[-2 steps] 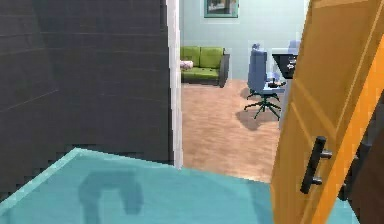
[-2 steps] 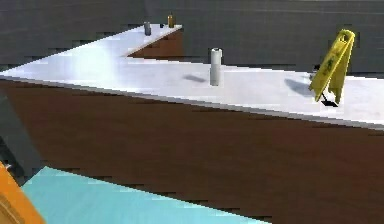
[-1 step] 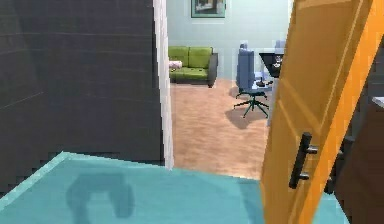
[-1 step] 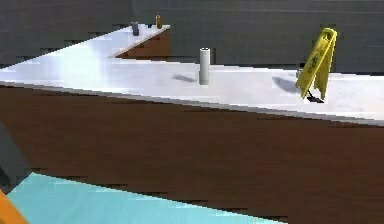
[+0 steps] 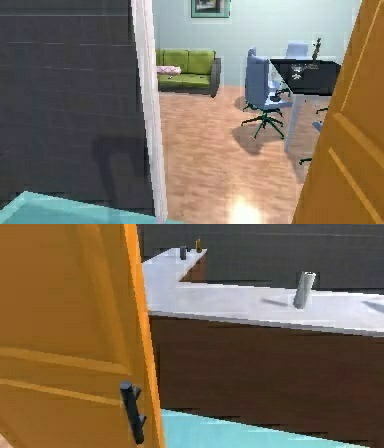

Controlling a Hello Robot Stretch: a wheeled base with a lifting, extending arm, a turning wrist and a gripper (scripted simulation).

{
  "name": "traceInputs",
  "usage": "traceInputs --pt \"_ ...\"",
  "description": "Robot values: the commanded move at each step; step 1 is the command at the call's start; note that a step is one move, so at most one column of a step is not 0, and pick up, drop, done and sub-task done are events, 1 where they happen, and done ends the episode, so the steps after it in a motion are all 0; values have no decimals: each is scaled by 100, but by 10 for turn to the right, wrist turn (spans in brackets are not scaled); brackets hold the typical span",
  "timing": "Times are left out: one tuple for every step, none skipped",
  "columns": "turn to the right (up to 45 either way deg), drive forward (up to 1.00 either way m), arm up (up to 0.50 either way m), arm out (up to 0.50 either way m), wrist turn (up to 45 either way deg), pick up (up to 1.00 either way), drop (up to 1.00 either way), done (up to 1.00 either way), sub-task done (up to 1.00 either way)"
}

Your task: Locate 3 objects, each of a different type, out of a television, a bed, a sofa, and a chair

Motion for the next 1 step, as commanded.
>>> traceInputs --pt "150 0 0 0 0 0 0 0 0"
